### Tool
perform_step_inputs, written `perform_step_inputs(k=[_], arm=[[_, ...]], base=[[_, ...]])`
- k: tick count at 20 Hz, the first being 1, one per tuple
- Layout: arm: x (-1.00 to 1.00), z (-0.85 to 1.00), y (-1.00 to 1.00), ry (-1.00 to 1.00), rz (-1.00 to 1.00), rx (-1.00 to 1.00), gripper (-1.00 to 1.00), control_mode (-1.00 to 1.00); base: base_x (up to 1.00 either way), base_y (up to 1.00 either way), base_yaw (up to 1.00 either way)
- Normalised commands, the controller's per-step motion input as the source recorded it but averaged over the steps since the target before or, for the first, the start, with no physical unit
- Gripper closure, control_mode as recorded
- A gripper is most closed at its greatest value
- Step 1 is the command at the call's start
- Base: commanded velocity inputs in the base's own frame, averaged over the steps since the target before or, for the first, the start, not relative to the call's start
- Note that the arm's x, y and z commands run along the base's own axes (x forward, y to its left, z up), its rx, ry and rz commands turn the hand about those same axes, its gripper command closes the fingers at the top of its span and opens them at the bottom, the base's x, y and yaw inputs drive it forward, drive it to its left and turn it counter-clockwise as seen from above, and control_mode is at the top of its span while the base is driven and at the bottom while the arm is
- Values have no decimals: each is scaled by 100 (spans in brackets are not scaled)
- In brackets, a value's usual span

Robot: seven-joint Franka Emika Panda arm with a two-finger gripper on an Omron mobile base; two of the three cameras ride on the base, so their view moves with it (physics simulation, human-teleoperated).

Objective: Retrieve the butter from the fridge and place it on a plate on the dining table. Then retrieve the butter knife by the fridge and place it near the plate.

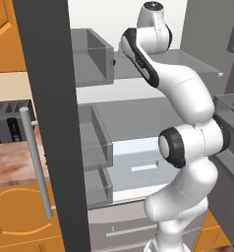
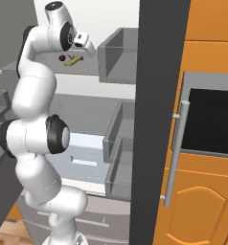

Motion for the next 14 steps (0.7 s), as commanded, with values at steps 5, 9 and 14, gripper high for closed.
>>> perform_step_inputs(k=[5, 9, 14], arm=[[-94, 0, -14, 0, 0, 1, 100, -100], [-100, -22, -12, 0, 0, 0, 100, -100], [-100, -9, -2, 0, 0, 0, 100, -100]], base=[[0, 0, 0], [0, 0, 0], [0, 0, 0]])
